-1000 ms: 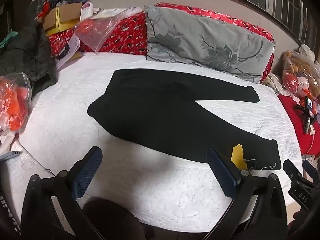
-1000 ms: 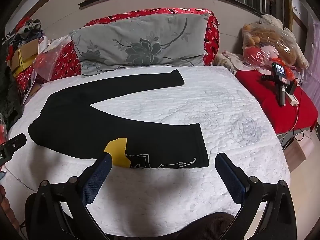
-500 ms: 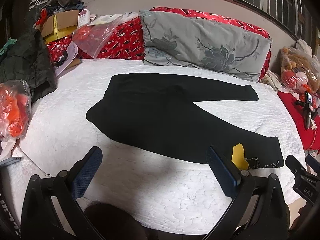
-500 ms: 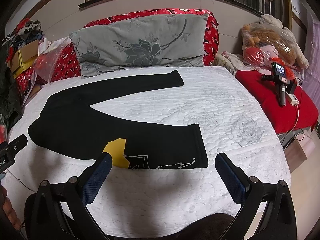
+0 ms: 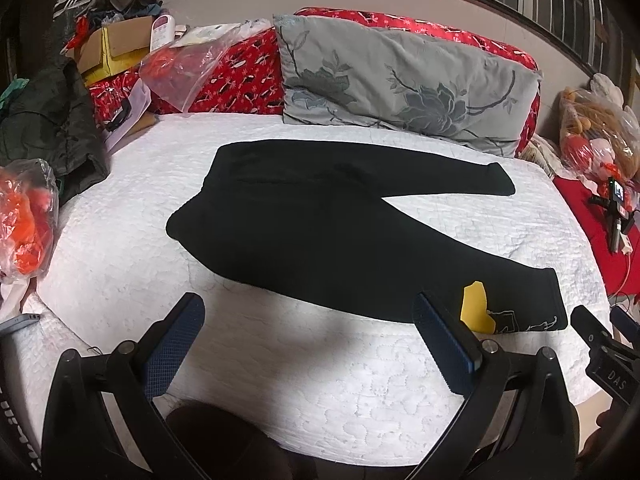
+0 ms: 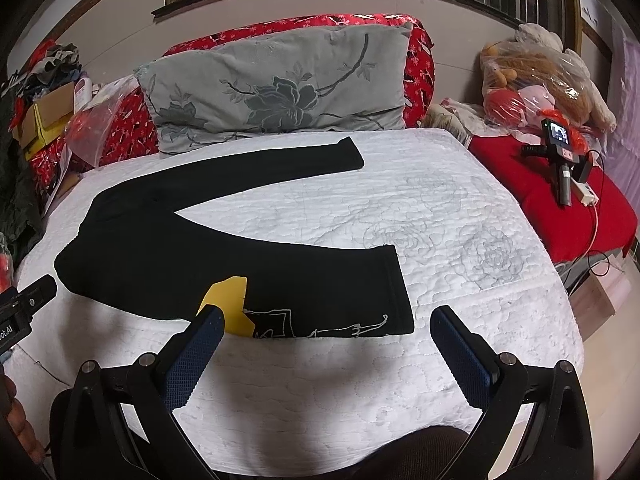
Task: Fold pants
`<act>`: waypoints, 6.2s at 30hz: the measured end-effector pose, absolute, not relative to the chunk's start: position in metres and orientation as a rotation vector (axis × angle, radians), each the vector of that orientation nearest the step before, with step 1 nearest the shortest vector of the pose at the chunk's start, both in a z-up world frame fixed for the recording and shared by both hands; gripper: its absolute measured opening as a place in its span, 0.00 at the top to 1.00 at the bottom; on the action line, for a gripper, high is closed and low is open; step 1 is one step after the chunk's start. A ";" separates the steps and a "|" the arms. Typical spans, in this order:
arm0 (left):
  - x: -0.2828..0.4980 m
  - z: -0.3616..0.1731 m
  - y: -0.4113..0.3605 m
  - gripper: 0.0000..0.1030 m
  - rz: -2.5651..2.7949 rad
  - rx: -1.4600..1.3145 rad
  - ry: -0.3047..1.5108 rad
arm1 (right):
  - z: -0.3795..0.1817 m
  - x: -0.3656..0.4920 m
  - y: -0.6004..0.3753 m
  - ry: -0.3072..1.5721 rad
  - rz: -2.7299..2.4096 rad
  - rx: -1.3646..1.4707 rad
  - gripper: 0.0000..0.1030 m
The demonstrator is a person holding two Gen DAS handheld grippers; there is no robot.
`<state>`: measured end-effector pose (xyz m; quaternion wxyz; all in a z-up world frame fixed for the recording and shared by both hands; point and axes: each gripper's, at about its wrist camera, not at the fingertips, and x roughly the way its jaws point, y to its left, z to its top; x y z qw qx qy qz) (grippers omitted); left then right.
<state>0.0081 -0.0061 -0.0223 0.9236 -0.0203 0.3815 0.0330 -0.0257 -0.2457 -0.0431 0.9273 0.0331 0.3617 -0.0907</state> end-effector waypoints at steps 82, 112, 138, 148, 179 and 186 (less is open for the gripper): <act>0.191 0.008 0.025 0.00 0.013 -0.171 1.209 | -0.006 0.128 -0.339 0.883 -0.162 0.184 0.00; 0.368 -0.098 0.161 0.00 -0.016 -0.431 1.429 | -0.111 0.365 -0.380 1.141 0.068 0.300 0.10; 0.311 -0.020 0.140 0.70 0.039 -0.269 1.225 | -0.040 0.286 -0.364 0.945 0.118 0.241 0.96; 0.240 0.002 0.159 0.77 0.068 -0.304 1.192 | -0.022 0.188 -0.349 0.890 0.140 0.235 0.96; 0.350 -0.093 0.164 0.47 -0.015 -0.512 1.411 | -0.126 0.192 -0.365 1.115 0.028 0.827 0.49; 0.340 -0.087 0.195 0.36 0.040 -0.571 1.350 | -0.133 0.200 -0.362 1.118 0.045 0.914 0.49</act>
